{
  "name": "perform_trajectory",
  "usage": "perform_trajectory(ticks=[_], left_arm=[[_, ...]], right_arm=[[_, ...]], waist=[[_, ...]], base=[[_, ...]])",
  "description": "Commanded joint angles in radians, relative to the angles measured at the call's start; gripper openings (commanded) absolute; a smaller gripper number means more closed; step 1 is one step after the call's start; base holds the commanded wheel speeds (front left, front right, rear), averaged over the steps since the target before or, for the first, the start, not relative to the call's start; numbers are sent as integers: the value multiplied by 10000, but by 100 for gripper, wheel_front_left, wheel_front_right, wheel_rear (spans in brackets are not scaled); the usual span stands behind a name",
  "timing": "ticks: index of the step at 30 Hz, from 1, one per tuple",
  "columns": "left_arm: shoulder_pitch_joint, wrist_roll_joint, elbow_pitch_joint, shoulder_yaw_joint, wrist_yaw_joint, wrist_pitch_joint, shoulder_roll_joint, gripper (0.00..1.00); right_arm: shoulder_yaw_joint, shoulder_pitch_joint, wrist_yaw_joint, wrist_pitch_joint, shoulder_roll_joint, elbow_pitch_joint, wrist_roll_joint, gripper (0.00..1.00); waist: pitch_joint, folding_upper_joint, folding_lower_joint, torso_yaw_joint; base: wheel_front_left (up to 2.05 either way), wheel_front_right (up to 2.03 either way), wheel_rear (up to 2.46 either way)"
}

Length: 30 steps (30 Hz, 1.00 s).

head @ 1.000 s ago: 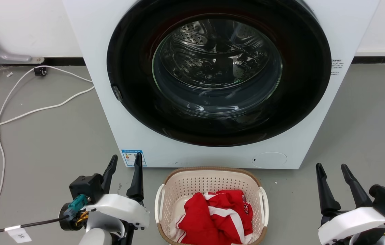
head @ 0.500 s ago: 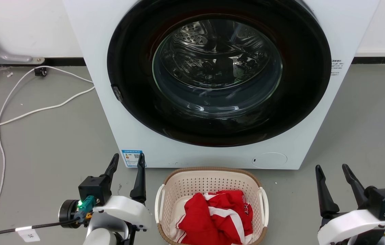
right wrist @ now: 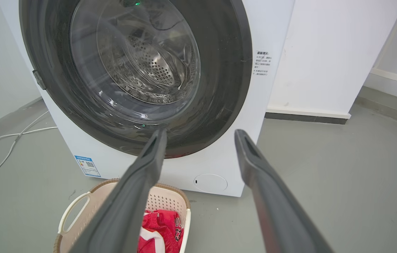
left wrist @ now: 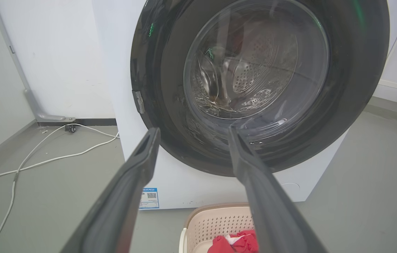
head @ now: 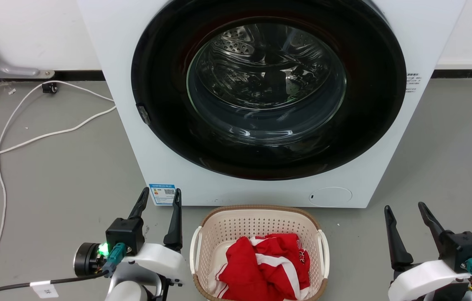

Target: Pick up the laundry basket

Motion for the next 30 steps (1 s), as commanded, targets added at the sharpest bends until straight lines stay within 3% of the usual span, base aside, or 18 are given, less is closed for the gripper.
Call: perform_trajectory(ticks=[1, 11, 30], left_arm=[[-178, 154, 20, -17, 23, -78, -2, 100], [-199, 758, 157, -32, 69, -246, -46, 100], [-224, 716, 271, 172, -37, -247, -88, 100]], right_arm=[[-2, 70, -3, -84, 44, -9, -154, 100], [-12, 102, -5, -171, 54, -30, -769, 100], [-66, 45, -5, -88, 52, 36, -422, 100]], waist=[[3, 0, -1, 1], [54, 0, -1, 4], [146, 0, -1, 53]], base=[[0, 0, 0], [0, 0, 0], [0, 0, 0]])
